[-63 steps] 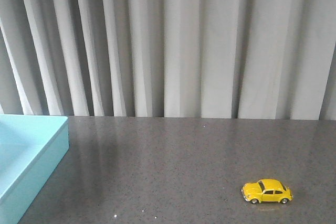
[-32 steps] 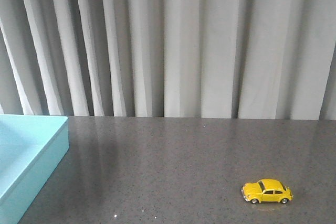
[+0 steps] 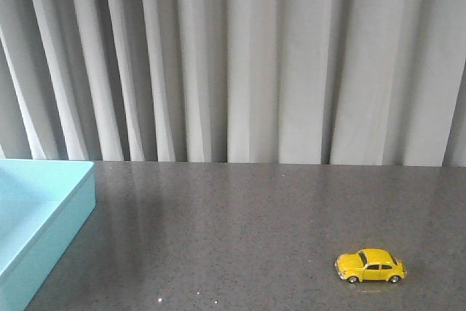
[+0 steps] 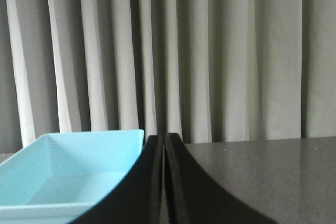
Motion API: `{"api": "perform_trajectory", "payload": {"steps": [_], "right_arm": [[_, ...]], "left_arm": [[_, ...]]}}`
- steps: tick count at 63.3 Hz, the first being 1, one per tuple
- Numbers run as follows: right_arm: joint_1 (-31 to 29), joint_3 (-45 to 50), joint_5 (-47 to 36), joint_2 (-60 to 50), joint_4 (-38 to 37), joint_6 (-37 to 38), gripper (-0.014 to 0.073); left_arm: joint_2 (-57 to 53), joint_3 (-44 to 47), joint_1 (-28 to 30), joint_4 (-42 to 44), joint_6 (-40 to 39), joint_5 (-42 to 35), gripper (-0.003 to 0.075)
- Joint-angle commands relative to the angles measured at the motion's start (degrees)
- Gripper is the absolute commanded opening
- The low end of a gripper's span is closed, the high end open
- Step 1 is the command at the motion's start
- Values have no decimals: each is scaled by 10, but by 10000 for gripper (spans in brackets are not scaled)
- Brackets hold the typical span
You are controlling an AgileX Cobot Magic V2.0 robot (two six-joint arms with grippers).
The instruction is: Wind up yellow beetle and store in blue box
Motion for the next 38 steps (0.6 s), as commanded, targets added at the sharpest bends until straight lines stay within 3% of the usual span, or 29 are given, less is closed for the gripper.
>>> {"api": "perform_trajectory", "payload": {"steps": [1, 11, 22, 38], "right_arm": [[-3, -79, -5, 57, -28, -4, -7], [-3, -197, 70, 162, -32, -3, -7], [-3, -299, 162, 280, -32, -4, -7], [-3, -323, 217, 388, -32, -2, -7]], "left_arm": [[1, -68, 0, -3, -5, 9, -5], [83, -163, 0, -2, -5, 58, -5], [236, -278, 0, 2, 7, 164, -5], [420, -321, 0, 0, 29, 242, -5]]}}
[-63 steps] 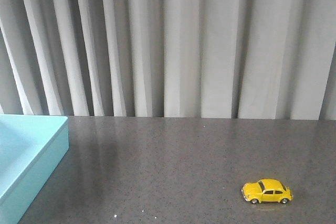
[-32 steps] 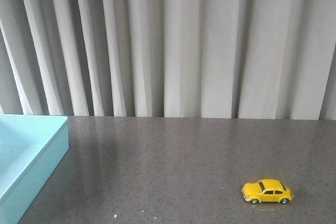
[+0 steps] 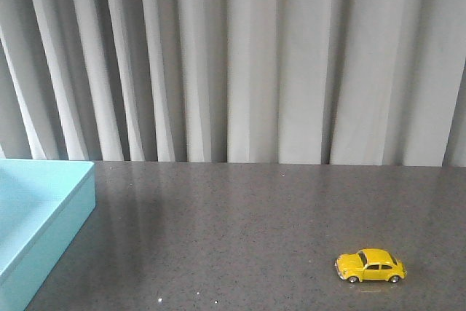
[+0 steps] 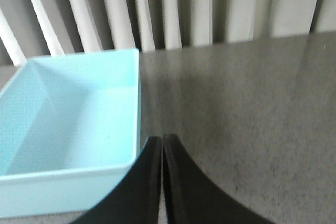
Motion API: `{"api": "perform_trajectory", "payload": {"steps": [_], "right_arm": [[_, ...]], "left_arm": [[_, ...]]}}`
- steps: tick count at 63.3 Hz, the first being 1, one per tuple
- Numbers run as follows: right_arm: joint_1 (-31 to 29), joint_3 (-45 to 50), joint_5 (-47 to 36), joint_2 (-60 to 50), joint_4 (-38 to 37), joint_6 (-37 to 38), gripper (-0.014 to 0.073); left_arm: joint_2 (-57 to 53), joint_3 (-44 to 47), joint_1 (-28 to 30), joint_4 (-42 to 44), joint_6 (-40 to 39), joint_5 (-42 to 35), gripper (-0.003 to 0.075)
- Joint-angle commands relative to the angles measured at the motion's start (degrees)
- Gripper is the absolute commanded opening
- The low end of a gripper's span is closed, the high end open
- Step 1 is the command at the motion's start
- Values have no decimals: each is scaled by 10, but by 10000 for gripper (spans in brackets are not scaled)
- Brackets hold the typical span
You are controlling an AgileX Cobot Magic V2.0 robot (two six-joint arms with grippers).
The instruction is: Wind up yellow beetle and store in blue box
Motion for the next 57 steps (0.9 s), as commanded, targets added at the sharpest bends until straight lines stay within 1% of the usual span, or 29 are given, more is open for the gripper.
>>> {"api": "perform_trajectory", "payload": {"steps": [1, 10, 20, 24, 27, 30, 32, 36, 43, 45, 51, 53, 57], "right_arm": [[-3, -19, -14, 32, -4, -2, -7], [-3, -19, 9, 69, -3, -2, -7], [-3, -19, 11, 99, -3, -2, 2], [-3, -19, 17, 109, -3, -2, 28], [-3, -19, 22, 116, -3, -4, 78], [-3, -19, 26, 120, -3, -6, 132], [-3, -19, 26, 123, -3, -8, 175], [-3, -19, 26, 124, -3, -13, 298], [-3, -19, 21, 124, -3, -20, 485], [-3, -19, 21, 124, -3, -20, 535], [-3, -19, 24, 124, -2, -19, 622], [-3, -19, 24, 124, 2, -16, 637], [-3, -19, 19, 124, 18, -15, 639]], "left_arm": [[55, -19, 0, -5, -1, -20, -5], [116, -19, 0, -6, -1, -34, -5], [165, -19, 0, -6, -12, -56, 0], [179, -19, 0, -6, -23, -62, 23], [186, -19, 0, -6, -25, -66, 51], [192, -19, 0, -6, -25, -70, 91], [195, -19, 0, -6, -25, -70, 132], [199, -19, 0, -6, -25, -70, 227], [201, -19, 0, -6, -25, -74, 412], [201, -19, 0, -6, -25, -74, 452], [201, -19, 0, -6, -25, -74, 547], [201, -19, 0, -6, -25, -73, 564], [201, -19, 0, -6, -25, -73, 580]]}}
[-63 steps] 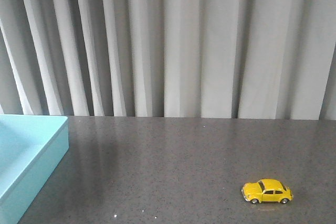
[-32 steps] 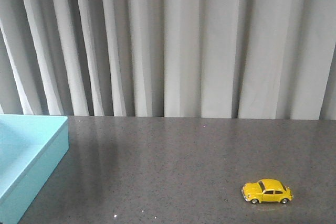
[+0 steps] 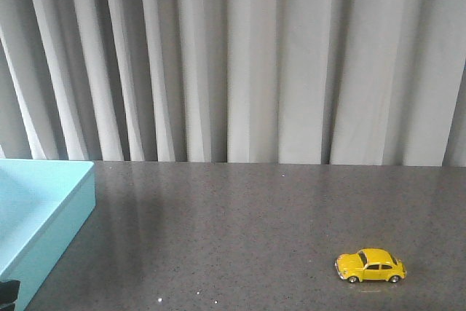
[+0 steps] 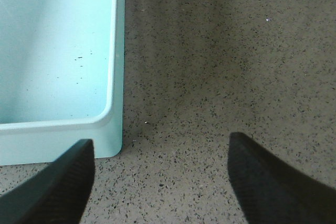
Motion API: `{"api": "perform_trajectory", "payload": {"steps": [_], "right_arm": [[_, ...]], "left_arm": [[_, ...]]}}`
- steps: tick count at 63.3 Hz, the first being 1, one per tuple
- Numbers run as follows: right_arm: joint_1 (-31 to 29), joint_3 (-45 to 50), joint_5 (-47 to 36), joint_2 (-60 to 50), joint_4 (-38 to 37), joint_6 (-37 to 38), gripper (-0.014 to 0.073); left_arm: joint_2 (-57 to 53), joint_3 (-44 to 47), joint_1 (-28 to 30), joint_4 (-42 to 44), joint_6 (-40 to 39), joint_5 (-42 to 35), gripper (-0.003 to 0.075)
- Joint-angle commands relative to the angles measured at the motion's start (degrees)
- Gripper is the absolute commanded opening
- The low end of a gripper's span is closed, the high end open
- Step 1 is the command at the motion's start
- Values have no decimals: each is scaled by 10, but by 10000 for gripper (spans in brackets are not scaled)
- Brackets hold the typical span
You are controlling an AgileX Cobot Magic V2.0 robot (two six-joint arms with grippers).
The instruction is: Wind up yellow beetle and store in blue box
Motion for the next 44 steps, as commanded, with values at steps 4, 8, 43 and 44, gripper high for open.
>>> {"api": "perform_trajectory", "payload": {"steps": [4, 8, 43, 44], "right_arm": [[-2, -22, -56, -2, 56, -3, 633], [-2, -34, -56, 4, 110, -35, 624], [-2, -296, 116, 286, 216, -166, 565], [-2, -303, 117, 299, 215, -166, 565]], "left_arm": [[-4, -19, 0, -5, -7, -38, 580], [-4, -19, 0, -5, -7, -36, 580], [0, -20, -26, -5, 32, -33, 580], [0, -20, -30, -5, 36, -33, 580]]}}
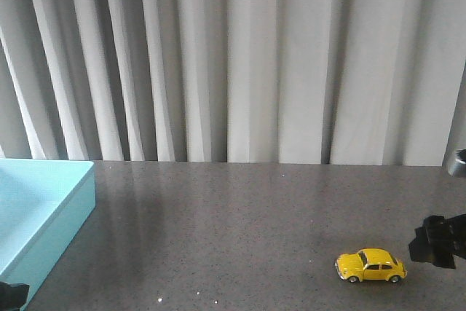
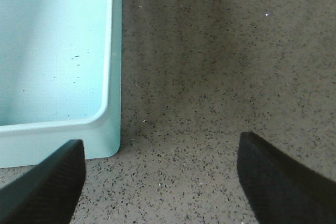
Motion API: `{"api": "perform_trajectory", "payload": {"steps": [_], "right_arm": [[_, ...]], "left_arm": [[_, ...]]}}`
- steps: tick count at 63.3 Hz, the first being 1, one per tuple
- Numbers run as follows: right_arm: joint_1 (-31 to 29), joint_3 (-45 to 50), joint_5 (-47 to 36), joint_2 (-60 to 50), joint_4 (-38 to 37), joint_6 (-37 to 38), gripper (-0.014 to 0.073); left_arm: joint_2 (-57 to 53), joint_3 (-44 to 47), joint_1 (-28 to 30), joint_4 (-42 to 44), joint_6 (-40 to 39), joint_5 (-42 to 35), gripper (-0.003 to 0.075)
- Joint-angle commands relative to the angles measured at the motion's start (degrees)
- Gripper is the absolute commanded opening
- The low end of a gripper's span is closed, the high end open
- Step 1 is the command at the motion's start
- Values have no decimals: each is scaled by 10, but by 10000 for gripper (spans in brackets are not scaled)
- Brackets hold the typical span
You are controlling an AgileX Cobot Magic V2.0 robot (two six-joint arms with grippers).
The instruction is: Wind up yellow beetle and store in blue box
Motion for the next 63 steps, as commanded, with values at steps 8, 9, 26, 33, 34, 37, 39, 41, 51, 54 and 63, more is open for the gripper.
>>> {"api": "perform_trajectory", "payload": {"steps": [8, 9, 26, 33, 34, 37, 39, 41, 51, 54, 63], "right_arm": [[25, -94, -10, 81, -20, -2, 565], [30, -100, -10, 88, -25, 1, 565], [56, -229, 46, 209, -65, 88, 565], [56, -285, 99, 264, -70, 96, 565], [56, -291, 104, 270, -71, 96, 565], [54, -308, 118, 289, -71, 96, 565], [53, -317, 124, 302, -70, 97, 565], [53, -327, 130, 311, -70, 97, 565], [53, -353, 145, 346, -70, 97, 565], [53, -353, 142, 353, -70, 97, 565], [53, -352, 132, 370, -71, 96, 565]], "left_arm": [[-6, -20, -65, -5, 34, -34, 580], [-6, -20, -69, -5, 34, -34, 580], [-6, -20, -91, -6, 34, -33, 580], [-6, -20, -91, -6, 34, -33, 580], [-6, -20, -91, -6, 34, -33, 580], [-6, -20, -91, -6, 34, -33, 580], [-6, -20, -91, -6, 34, -33, 580], [-6, -20, -91, -6, 34, -33, 580], [-6, -20, -91, -6, 34, -33, 580], [-6, -20, -91, -6, 34, -33, 580], [-6, -20, -91, -6, 34, -34, 580]]}}
